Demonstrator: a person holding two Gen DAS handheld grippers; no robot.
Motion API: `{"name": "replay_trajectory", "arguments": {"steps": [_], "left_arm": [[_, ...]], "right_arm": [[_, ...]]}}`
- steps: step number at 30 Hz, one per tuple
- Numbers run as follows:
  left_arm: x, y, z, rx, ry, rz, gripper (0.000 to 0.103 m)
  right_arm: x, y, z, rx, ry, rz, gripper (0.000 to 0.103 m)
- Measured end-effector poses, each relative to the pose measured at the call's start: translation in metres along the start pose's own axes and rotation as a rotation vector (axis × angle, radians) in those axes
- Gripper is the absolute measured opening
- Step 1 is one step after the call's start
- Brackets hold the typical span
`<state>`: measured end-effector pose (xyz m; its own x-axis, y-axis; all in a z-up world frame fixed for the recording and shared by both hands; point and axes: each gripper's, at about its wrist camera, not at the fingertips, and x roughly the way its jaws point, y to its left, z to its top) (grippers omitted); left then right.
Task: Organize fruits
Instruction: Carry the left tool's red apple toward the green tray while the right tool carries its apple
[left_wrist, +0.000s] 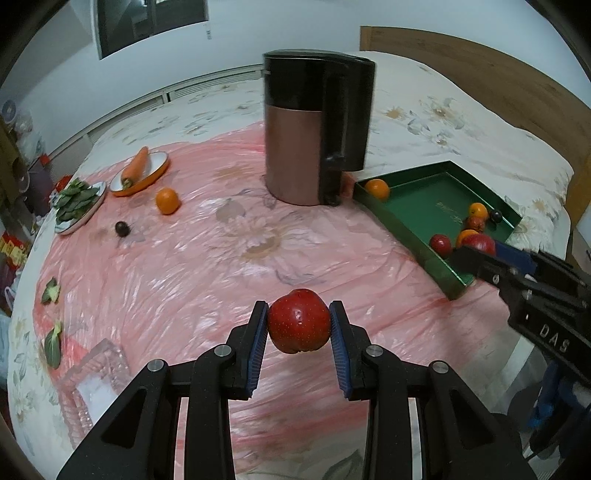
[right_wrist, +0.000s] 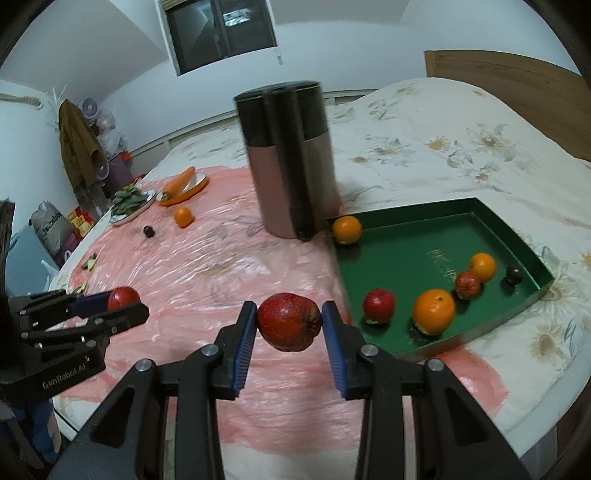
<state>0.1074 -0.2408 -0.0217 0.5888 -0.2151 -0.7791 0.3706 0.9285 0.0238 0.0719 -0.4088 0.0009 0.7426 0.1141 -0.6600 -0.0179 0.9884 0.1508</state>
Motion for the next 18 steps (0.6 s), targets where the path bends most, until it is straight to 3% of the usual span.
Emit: {"name": "replay_trajectory", "arguments": {"steps": [18], "left_arm": [[0.034,-0.051,0.027,0.083,0.016,-0.037,0.028]], "right_arm": [[0.010,-0.083,0.018,0.112,-0.042,-0.085,0.044]]}}
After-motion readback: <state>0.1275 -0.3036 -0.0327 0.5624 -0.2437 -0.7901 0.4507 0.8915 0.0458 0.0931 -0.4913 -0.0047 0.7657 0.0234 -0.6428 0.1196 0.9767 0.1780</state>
